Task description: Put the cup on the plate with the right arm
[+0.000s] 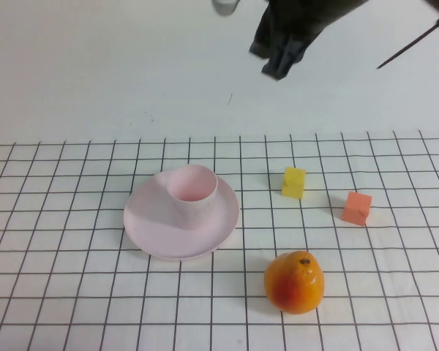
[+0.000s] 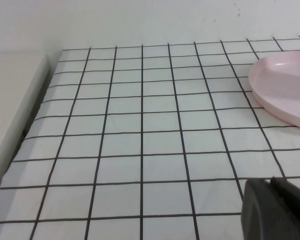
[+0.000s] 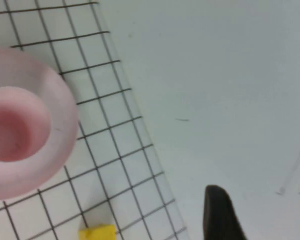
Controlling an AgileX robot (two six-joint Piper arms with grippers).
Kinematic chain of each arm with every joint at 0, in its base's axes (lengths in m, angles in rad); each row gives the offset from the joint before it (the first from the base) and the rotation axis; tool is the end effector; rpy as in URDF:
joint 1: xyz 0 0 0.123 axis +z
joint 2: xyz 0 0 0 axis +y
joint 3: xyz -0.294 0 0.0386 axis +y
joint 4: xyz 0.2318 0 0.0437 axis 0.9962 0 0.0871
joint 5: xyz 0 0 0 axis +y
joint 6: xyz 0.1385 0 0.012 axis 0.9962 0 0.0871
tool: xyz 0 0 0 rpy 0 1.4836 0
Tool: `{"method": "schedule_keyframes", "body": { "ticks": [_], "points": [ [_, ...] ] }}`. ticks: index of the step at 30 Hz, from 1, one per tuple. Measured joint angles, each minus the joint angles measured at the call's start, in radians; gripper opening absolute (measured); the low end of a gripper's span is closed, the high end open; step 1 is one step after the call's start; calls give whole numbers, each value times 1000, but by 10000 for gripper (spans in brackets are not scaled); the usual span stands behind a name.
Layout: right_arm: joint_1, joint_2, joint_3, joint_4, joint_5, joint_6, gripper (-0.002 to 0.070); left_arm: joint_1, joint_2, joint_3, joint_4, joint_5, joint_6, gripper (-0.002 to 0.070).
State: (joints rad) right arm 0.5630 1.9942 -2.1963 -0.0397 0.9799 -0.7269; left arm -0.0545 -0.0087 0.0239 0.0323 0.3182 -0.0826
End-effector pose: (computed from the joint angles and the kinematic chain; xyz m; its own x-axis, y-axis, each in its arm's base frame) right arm 0.4095 0.2530 0.3760 -0.0457 -0.8336 -0.5504 -0.7416 0.3975 -0.5404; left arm 0.0729 -0.0026 0.1652 -0.2452 -0.0386 -0.9687 0.0320 0.9983 -0.0479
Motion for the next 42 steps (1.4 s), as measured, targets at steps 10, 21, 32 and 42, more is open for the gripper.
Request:
{"method": "schedule_keyframes", "body": {
  "ticks": [10,21,32,42],
  "points": [
    [0,-247,0,-260,100,138,133,0,0,0,0,0,0,-3],
    [0,-475,116,-315,82,228,0,0,0,0,0,0,0,-3],
    [0,-874,630,-429,-252,373,-1,0,0,0,0,0,0,-3],
    [0,-1244,1066,-522,-479,567,-1,0,0,0,0,0,0,-3]
  ]
}}
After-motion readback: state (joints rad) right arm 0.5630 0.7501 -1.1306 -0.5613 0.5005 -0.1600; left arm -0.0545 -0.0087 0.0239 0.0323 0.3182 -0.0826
